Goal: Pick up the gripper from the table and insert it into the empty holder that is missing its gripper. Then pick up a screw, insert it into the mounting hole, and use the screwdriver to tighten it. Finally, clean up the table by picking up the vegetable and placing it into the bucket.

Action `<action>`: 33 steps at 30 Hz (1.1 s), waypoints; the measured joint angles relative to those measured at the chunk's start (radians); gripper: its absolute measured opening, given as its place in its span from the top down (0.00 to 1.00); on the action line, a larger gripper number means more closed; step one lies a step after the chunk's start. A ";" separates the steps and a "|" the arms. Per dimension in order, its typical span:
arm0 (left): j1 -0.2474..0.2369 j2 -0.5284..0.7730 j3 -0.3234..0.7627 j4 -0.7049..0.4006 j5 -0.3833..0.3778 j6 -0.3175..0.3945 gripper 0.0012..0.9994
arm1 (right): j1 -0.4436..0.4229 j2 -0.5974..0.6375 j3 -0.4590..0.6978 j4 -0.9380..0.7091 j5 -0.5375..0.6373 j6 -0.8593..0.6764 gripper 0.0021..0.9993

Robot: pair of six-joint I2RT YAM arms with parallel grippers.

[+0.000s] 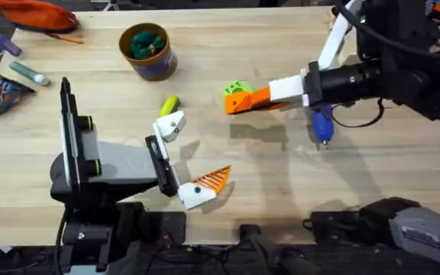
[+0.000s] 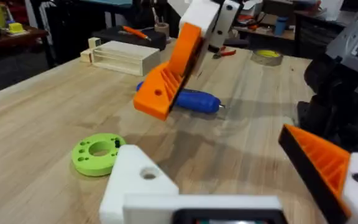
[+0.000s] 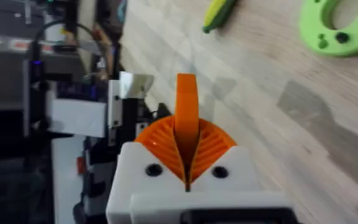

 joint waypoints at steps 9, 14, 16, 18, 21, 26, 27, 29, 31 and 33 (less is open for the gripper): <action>0.000 0.000 0.000 0.000 0.000 0.000 0.01 | -0.014 0.089 -0.026 0.173 -0.261 -0.001 0.99; 0.000 0.000 0.000 0.000 0.000 0.000 0.01 | -0.014 0.153 -0.029 0.235 -0.385 -0.023 0.99; 0.000 0.000 0.000 0.000 0.000 0.000 0.01 | -0.014 0.167 -0.030 0.251 -0.422 -0.032 0.99; 0.000 0.000 0.000 0.000 0.000 0.000 0.01 | -0.014 0.174 -0.032 0.253 -0.447 -0.045 0.99; 0.000 0.000 0.000 0.000 0.000 0.000 0.01 | -0.014 0.174 -0.047 0.258 -0.470 -0.061 0.99; 0.000 0.000 0.000 0.000 0.000 0.000 0.01 | -0.014 0.174 -0.120 0.258 -0.486 -0.076 0.99; 0.000 0.000 0.000 0.000 0.000 0.000 0.01 | -0.014 0.174 -0.135 0.257 -0.486 -0.076 0.99; 0.000 0.000 0.000 0.000 0.000 0.000 0.01 | -0.014 0.174 -0.156 0.256 -0.486 -0.077 0.99; 0.000 0.000 0.000 0.000 0.000 0.000 0.01 | -0.014 0.174 -0.162 0.261 -0.486 -0.076 0.99; 0.000 0.000 0.000 0.000 0.000 0.000 0.01 | -0.014 0.174 -0.162 0.293 -0.486 -0.069 0.99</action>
